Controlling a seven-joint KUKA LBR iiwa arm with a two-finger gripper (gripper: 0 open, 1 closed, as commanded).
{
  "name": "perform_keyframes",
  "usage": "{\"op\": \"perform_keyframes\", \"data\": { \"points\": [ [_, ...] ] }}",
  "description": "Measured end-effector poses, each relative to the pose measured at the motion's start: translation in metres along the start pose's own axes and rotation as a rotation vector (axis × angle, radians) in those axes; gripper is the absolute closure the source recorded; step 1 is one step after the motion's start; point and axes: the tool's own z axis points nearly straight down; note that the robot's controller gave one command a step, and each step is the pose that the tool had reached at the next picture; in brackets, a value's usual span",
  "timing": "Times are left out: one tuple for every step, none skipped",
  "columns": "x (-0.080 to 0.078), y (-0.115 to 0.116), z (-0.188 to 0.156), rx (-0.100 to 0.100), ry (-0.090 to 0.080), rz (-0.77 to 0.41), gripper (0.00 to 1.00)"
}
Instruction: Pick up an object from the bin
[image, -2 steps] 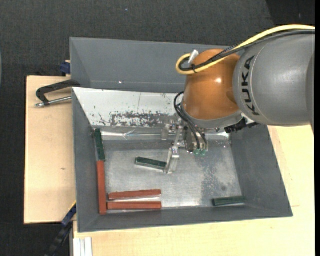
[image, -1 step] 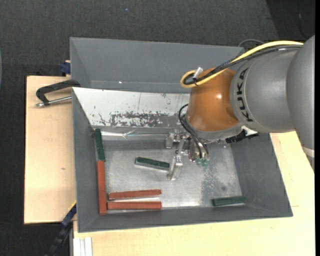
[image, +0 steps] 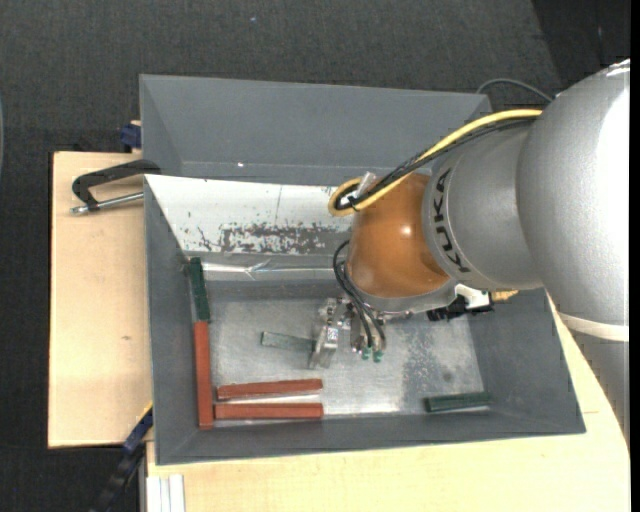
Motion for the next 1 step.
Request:
{"op": "perform_keyframes", "data": {
  "points": [
    [0.0000, -0.0001, 0.0000, 0.000, 0.000, 0.000, 1.00]
  ]
}}
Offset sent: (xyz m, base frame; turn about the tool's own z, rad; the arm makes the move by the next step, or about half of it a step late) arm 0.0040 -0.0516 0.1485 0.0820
